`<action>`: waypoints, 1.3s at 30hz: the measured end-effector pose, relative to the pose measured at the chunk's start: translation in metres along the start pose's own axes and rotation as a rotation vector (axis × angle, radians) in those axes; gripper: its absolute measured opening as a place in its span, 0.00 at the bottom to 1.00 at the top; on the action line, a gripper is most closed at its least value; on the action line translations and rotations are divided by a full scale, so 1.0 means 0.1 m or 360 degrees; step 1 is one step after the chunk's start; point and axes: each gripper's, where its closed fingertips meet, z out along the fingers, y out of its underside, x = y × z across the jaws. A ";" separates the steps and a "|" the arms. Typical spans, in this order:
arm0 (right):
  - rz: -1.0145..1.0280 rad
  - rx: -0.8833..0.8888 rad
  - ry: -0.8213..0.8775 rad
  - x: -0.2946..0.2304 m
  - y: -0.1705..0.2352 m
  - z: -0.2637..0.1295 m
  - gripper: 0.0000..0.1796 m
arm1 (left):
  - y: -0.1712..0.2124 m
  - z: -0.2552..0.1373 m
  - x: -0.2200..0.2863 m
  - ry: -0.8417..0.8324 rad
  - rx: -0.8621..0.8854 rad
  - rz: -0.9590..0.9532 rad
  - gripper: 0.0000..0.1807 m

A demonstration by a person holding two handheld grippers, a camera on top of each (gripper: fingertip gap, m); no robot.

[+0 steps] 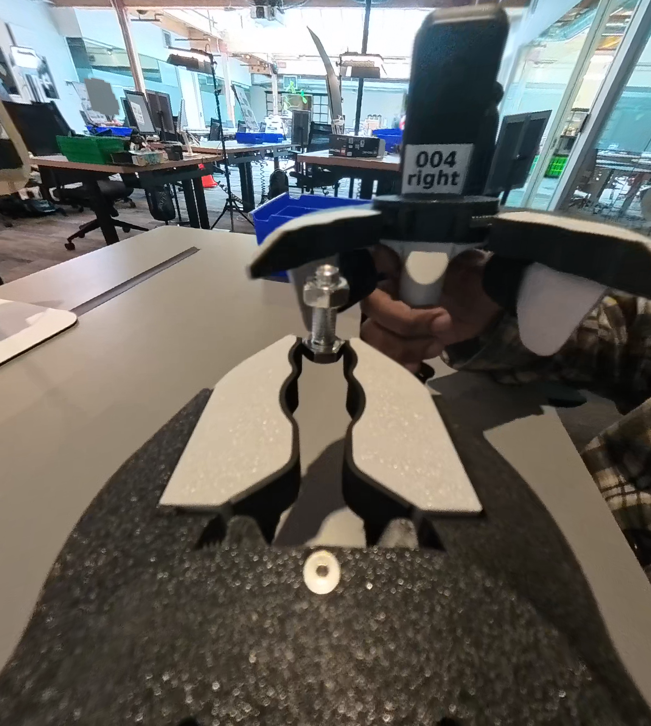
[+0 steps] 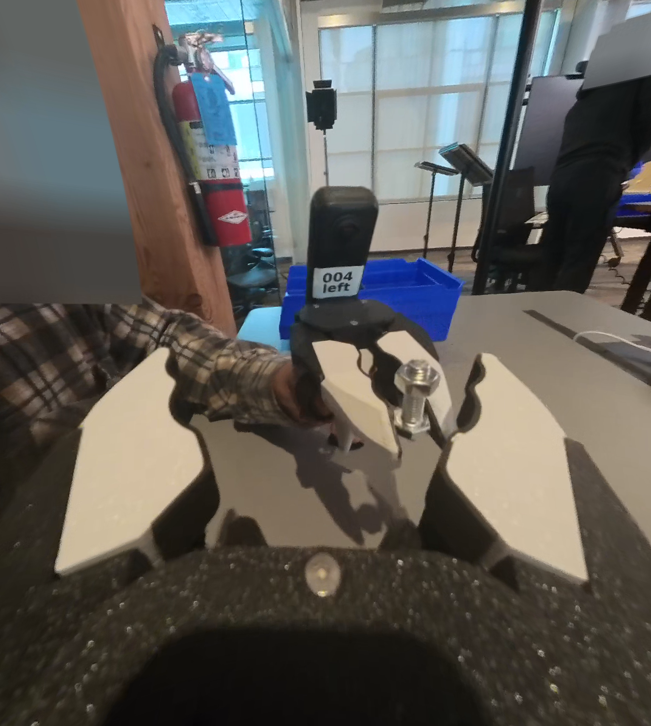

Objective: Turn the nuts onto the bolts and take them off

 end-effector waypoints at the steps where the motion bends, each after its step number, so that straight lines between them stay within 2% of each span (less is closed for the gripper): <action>1: 0.0023 -0.0009 -0.0039 -0.01 0.02 0.05 0.74 | -0.01 0.00 0.00 -0.0005 0.0004 0.0008 0.10; 3: 0.0062 -0.0030 -0.0094 -0.09 0.06 0.08 0.76 | -0.02 -0.01 -0.02 -0.0018 0.0009 0.0000 0.11; 5: 0.0017 -0.0048 -0.0030 -0.14 0.11 0.00 0.77 | 0.00 -0.02 -0.06 -0.0040 -0.0004 -0.0014 0.11; 7: 0.0010 -0.0019 0.0001 -0.20 0.12 -0.13 0.72 | 0.02 -0.04 -0.10 -0.0051 -0.0011 -0.0031 0.11; 9: 0.0034 0.0011 0.0058 -0.15 0.08 -0.17 0.74 | 0.02 -0.04 -0.09 -0.0040 -0.0012 -0.0033 0.10; 12: -0.0008 0.0022 0.0063 -0.04 0.00 -0.08 0.75 | 0.01 -0.01 -0.03 -0.0013 -0.0009 -0.0015 0.11; 16: 0.0036 -0.0031 -0.0059 -0.09 0.06 0.08 0.75 | -0.03 -0.01 -0.01 -0.0020 0.0010 0.0004 0.10; 18: 0.0011 -0.0069 -0.0012 -0.14 0.13 0.03 0.78 | -0.03 -0.04 -0.05 -0.0035 0.0013 -0.0010 0.11; 20: -0.0010 -0.0060 0.0007 -0.22 0.16 -0.07 0.74 | -0.01 -0.04 -0.08 -0.0047 0.0002 -0.0027 0.11; 22: -0.0014 -0.0030 0.0060 -0.20 0.12 -0.12 0.74 | 0.01 -0.04 -0.08 -0.0037 -0.0010 -0.0035 0.11; 25: -0.0051 -0.0014 0.0071 -0.09 0.02 -0.06 0.75 | 0.02 -0.02 -0.03 -0.0016 -0.0015 -0.0022 0.11; 29: -0.0001 -0.0040 -0.0042 -0.08 0.05 0.10 0.75 | -0.03 -0.01 -0.01 -0.0018 0.0003 0.0002 0.10; 32: -0.0026 -0.0074 0.0016 -0.15 0.13 0.03 0.79 | -0.02 -0.03 -0.03 -0.0023 -0.0002 -0.0007 0.11; 36: -0.0035 -0.0003 0.0081 -0.15 0.06 -0.08 0.75 | 0.02 -0.01 -0.01 -0.0004 -0.0020 -0.0017 0.11; 39: -0.0064 0.0015 0.0040 -0.06 -0.02 0.02 0.75 | 0.00 0.00 0.04 0.0027 -0.0006 -0.0008 0.11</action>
